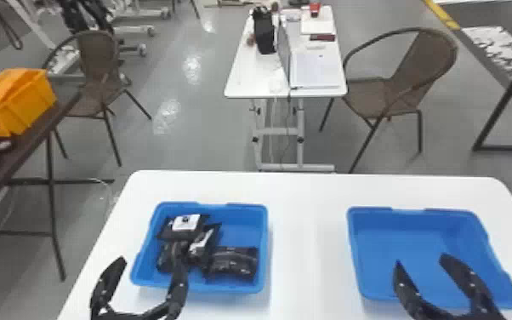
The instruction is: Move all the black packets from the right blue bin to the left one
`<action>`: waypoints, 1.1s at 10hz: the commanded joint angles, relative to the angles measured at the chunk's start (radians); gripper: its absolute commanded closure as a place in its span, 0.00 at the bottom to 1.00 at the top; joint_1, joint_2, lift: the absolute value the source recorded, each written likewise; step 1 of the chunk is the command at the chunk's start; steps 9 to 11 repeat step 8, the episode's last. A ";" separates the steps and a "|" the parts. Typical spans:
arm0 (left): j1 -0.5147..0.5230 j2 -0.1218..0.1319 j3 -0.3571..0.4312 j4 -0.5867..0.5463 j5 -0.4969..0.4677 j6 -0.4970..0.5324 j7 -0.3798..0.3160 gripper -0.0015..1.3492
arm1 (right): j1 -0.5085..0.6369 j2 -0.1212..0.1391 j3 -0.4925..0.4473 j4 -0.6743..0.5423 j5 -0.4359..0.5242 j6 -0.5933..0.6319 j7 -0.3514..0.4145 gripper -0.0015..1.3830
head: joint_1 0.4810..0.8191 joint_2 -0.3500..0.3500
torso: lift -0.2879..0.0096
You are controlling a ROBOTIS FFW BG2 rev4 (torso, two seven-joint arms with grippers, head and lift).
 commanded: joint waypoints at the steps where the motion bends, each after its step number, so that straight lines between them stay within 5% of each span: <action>1: 0.000 -0.003 -0.001 0.000 0.002 0.000 -0.001 0.07 | 0.001 0.005 -0.003 0.001 0.004 -0.006 0.000 0.28 | 0.63 0.66 | 0.97; 11: 0.001 -0.003 0.002 -0.001 0.006 -0.011 0.001 0.07 | 0.009 0.014 -0.003 -0.008 -0.002 0.014 -0.014 0.28 | 0.63 0.65 | 0.97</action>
